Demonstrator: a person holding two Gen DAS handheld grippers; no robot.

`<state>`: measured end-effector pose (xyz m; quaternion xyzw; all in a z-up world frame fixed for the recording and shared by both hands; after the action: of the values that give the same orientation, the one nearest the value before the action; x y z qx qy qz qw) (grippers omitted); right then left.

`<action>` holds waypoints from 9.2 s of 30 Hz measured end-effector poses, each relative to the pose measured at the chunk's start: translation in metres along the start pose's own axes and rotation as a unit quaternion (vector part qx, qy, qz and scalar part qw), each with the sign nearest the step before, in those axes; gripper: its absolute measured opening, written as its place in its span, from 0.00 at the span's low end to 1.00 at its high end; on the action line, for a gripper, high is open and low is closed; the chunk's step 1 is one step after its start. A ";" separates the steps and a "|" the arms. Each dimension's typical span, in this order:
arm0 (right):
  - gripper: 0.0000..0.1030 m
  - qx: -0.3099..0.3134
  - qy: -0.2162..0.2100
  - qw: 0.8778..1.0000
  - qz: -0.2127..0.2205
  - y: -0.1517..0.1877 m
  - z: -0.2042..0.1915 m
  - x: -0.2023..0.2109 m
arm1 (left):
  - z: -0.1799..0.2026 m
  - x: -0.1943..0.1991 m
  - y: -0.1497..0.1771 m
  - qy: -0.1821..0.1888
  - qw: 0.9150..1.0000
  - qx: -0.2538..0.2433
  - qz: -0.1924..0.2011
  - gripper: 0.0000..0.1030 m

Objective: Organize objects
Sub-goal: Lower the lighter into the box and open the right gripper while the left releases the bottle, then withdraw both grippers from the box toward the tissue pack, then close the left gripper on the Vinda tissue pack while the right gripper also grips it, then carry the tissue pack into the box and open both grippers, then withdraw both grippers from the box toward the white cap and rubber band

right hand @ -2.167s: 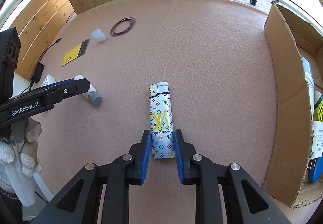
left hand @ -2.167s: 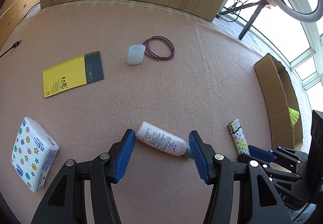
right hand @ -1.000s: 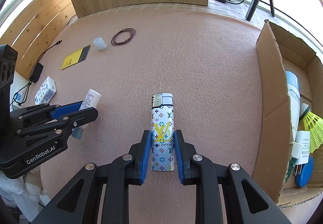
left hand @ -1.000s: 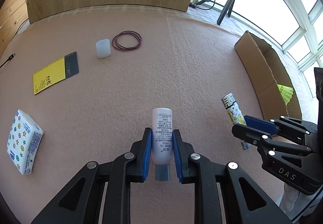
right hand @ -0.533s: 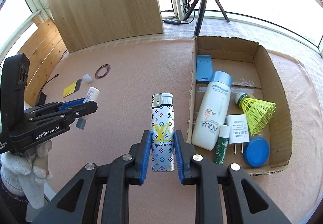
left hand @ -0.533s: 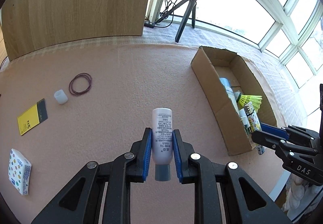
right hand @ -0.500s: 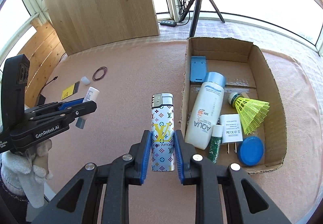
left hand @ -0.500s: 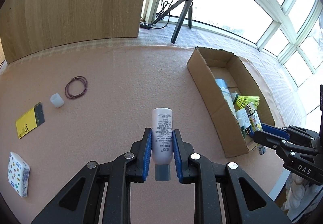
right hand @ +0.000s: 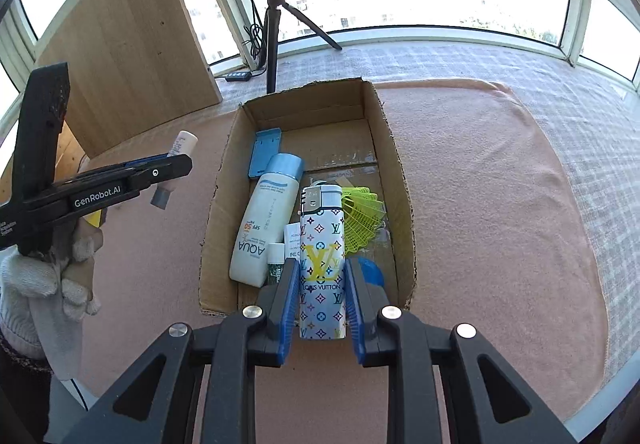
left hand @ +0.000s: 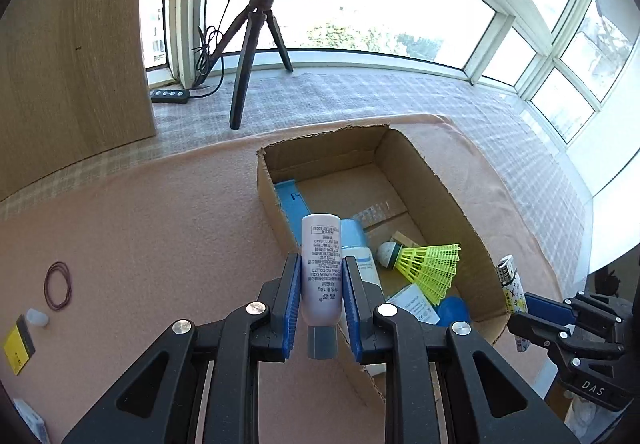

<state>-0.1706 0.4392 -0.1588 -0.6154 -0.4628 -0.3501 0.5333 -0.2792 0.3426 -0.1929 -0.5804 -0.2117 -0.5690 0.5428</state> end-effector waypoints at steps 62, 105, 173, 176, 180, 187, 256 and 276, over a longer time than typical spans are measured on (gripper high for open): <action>0.69 0.053 -0.078 0.996 -0.005 0.015 -0.091 -0.008 | -0.101 0.043 0.044 -0.044 0.998 0.054 -0.003 0.64; 0.69 0.133 -0.107 0.984 -0.059 0.054 -0.278 -0.045 | -0.396 0.127 0.278 -0.021 0.960 0.276 -0.034 0.36; 0.31 0.105 -0.201 0.957 -0.180 0.102 -0.311 -0.112 | -0.171 0.091 0.284 0.036 0.990 0.119 -0.061 0.41; 0.31 0.104 -0.197 0.961 -0.162 0.092 -0.301 -0.099 | -0.158 0.096 0.269 0.036 0.993 0.103 -0.051 0.41; 0.31 0.095 -0.192 0.967 -0.136 0.073 -0.283 -0.080 | -0.136 0.101 0.241 0.035 0.996 0.076 -0.037 0.41; 0.31 0.076 -0.175 0.978 -0.085 0.037 -0.238 -0.046 | -0.083 0.090 0.171 0.044 0.999 0.028 -0.015 0.41; 0.64 0.006 -0.069 0.997 0.021 -0.068 -0.063 -0.028 | -0.064 0.031 0.034 -0.018 1.000 0.006 0.002 0.75; 0.64 0.073 -0.098 0.993 -0.003 -0.055 -0.191 -0.059 | -0.251 0.090 0.129 -0.078 0.989 0.125 0.002 0.75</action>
<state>-0.2295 0.2400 -0.1601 -0.6049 -0.5387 -0.2551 0.5281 -0.2523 0.0493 -0.2223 -0.5507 -0.3218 -0.4904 0.5939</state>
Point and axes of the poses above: each gripper's, at about its wrist camera, not at the fingertips, and x roughly against the way its jaws point, z to its right, y to its underside, the point moved 10 cm from there along -x, roughly the way its jaws point, and after that the axes turned 10 degrees about -z, right-handed, at the moved point
